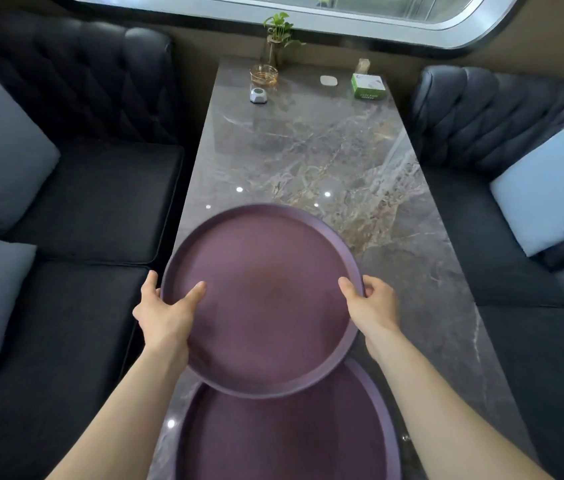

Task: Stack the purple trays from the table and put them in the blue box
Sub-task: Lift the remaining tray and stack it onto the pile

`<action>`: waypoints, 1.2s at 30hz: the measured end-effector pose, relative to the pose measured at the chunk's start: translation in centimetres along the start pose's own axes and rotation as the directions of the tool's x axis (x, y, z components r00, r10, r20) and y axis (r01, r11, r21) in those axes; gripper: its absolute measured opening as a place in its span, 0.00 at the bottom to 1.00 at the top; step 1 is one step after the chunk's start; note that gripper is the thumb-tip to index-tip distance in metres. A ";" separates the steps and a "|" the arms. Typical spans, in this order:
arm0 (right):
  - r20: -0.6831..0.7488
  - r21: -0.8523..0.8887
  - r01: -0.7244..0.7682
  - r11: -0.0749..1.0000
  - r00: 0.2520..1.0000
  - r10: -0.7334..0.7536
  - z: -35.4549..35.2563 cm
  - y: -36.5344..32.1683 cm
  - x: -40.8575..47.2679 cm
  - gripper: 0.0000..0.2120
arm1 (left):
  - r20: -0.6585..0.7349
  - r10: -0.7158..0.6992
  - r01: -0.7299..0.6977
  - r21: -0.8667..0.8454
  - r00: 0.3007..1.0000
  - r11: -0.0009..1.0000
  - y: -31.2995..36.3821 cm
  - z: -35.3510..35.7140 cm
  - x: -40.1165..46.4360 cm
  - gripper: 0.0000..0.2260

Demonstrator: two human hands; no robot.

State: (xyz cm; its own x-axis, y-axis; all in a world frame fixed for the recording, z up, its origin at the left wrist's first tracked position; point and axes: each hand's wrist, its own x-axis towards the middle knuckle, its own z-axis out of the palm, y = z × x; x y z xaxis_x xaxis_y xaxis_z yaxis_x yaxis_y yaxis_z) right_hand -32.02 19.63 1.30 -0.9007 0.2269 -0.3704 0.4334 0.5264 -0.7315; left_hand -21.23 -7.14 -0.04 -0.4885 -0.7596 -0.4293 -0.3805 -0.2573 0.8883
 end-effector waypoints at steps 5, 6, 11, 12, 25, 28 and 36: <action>-0.093 -0.097 -0.040 0.994 0.995 0.031 -2.2 4.8 -5.4 0.28 | 0.047 -0.012 0.011 0.014 0.999 1.000 -3.1 -2.7 -3.4 0.39; -0.103 -0.112 -0.060 0.992 0.993 0.049 -2.5 5.9 -6.6 0.27 | 0.048 -0.020 0.019 0.029 0.999 0.999 -3.7 -3.1 -4.0 0.37; -0.140 -0.163 -0.143 0.976 0.983 0.121 -3.2 12.1 -11.2 0.25 | 0.049 -0.081 0.076 0.100 0.996 0.992 -6.4 -5.1 -7.4 0.30; -0.151 -0.176 -0.158 0.972 0.980 0.132 -3.3 13.2 -12.0 0.24 | 0.050 -0.088 0.082 0.116 0.995 0.990 -6.9 -5.5 -8.1 0.29; -0.265 -0.236 -0.224 0.946 0.951 0.159 -4.3 18.5 -17.5 0.15 | 0.135 -0.016 -0.066 0.581 0.991 0.811 -12.2 -9.1 -11.5 0.21; -0.270 -0.240 -0.235 0.942 0.948 0.168 -4.1 19.0 -17.8 0.18 | 0.169 0.033 -0.136 0.644 0.985 0.753 -11.8 -9.4 -12.3 0.20; -0.269 -0.227 -0.247 0.942 0.945 0.184 -4.4 19.7 -17.6 0.17 | 0.190 0.078 -0.198 0.772 0.979 0.604 -11.2 -9.4 -13.0 0.20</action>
State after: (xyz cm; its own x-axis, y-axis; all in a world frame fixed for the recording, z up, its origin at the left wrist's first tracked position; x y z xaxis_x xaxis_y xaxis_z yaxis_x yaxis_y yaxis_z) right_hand -7.76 29.66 -4.07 -0.7799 0.5316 -0.3304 0.6245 0.6256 -0.4675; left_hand -3.21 -0.02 -2.83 -0.6573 -0.6496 -0.3820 -0.7390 0.4562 0.4957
